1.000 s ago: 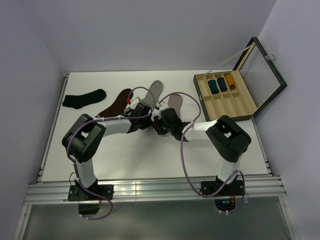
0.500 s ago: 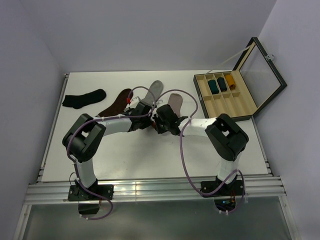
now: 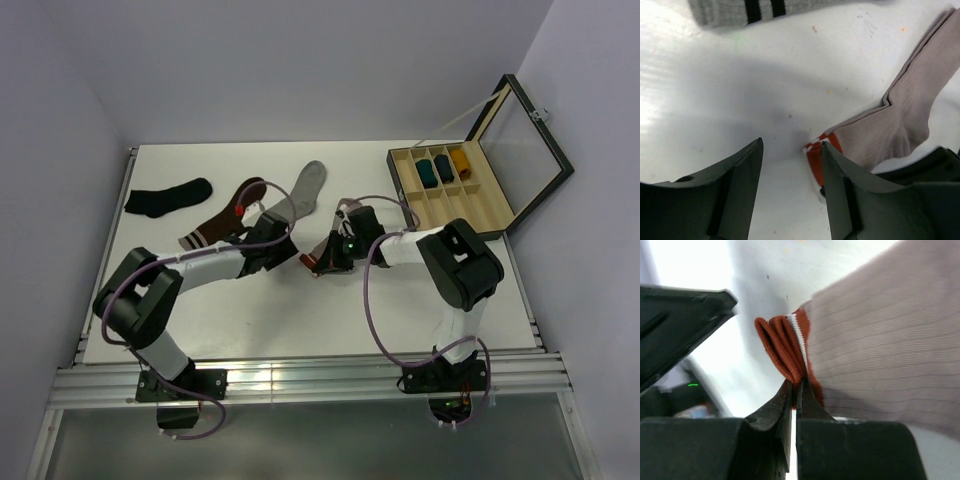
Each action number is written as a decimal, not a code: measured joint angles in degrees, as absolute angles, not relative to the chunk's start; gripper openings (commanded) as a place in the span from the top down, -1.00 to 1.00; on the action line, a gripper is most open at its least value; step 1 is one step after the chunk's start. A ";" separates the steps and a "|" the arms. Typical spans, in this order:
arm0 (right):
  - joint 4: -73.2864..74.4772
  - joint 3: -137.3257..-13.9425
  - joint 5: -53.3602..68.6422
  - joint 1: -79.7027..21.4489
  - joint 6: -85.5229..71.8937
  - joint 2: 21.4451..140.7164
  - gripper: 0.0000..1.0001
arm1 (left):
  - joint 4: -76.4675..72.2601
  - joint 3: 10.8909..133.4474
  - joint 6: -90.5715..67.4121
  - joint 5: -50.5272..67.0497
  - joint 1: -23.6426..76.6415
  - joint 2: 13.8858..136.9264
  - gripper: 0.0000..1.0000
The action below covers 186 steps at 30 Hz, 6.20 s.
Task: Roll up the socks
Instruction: Roll the sock at the center of the board.
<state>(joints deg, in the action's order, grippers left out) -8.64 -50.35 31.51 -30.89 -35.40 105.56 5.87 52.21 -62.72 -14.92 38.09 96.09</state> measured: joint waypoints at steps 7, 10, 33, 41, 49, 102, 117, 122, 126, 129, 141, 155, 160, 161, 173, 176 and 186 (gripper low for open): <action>-20.29 -43.68 41.58 -26.09 -49.25 107.96 1.00 | 4.08 44.91 -65.25 -13.78 38.24 88.64 -0.20; -22.76 -43.07 43.24 -25.26 -52.73 109.10 1.00 | 3.18 44.01 -65.71 -12.21 38.94 88.53 -0.20; -27.62 -41.52 45.56 -23.83 -58.06 110.87 1.00 | -5.56 46.96 -67.29 -6.92 40.49 97.86 0.07; -27.62 -41.52 45.56 -23.75 -58.06 110.89 1.00 | -5.28 47.57 -67.40 -6.57 40.49 98.80 0.29; -25.47 -42.04 45.01 -23.75 -56.18 110.30 0.72 | -3.90 50.09 -67.18 -5.72 40.51 100.73 0.55; -23.90 -38.48 -9.85 -51.99 -8.64 96.64 0.18 | 15.31 62.92 -55.96 -9.91 41.82 104.12 0.82; -21.69 -43.40 -8.56 -51.42 -8.60 100.66 0.17 | 15.92 63.66 -56.47 -9.89 39.38 104.64 0.82; -21.08 -46.17 -4.86 -49.87 -7.05 102.43 0.14 | 15.81 63.37 -56.69 -9.91 37.17 104.53 0.82; -20.08 -47.88 -2.52 -49.45 -6.15 103.35 0.07 | 15.64 63.00 -56.86 -9.89 36.10 104.33 0.82; -19.99 -47.51 -1.69 -49.43 -6.13 102.83 0.02 | 14.52 62.00 -57.30 -9.85 35.97 103.85 0.82; -20.60 -37.50 -3.70 -49.45 -12.82 88.20 -0.03 | 12.25 60.23 -57.41 -9.39 36.25 103.07 0.81; -23.07 -41.32 -4.95 -49.63 -13.52 93.60 -0.03 | 12.99 60.18 -55.09 -9.39 37.12 102.54 0.80; -23.86 -43.92 -5.04 -49.65 -12.53 96.60 -0.02 | 13.02 60.18 -54.87 -9.37 37.17 102.54 0.80; -24.08 -44.12 -5.04 -49.69 -12.43 97.17 0.00 | 13.02 60.18 -54.87 -9.32 37.17 102.54 0.80; -24.40 -44.16 -4.89 -50.43 -12.34 99.46 0.11 | 13.15 60.20 -54.68 -9.26 37.15 102.54 0.80; -24.69 -44.27 -4.89 -50.89 -12.32 101.10 0.14 | 13.19 60.20 -54.68 -9.26 37.17 102.54 0.80; -24.86 -44.29 -5.61 -50.94 -13.02 102.19 0.20 | 13.26 60.20 -54.68 -9.23 37.17 102.54 0.79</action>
